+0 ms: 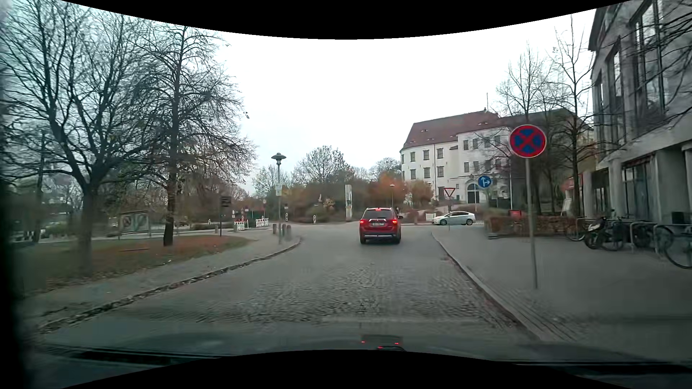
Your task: Follow the waypoints while adhering to traffic rules and regulations
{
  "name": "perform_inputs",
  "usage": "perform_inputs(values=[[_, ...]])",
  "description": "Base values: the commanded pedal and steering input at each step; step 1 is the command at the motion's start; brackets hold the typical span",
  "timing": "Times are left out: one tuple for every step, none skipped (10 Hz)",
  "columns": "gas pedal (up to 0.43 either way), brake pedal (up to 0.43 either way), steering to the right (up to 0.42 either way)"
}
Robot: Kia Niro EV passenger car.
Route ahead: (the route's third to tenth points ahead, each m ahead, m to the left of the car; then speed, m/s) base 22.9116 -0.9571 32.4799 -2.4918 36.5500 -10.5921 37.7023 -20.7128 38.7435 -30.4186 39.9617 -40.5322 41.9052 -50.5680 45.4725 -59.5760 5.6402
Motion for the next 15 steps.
perform_inputs(values=[[0.079, 0.0, 0.046], [0.079, 0.0, 0.046], [0.079, 0.0, 0.046], [0.079, 0.0, 0.045], [0.067, 0.0, 0.046], [0.039, 0.0, 0.051], [0.039, 0.0, 0.054], [0.0, 0.0, 0.054], [0.0, 0.0, 0.054], [0.0, 0.0, 0.052], [0.0, 0.0, 0.052], [0.0, 0.0, 0.054], [0.0, 0.0, 0.056], [0.0, 0.0, 0.058], [0.0, 0.0, 0.058]])
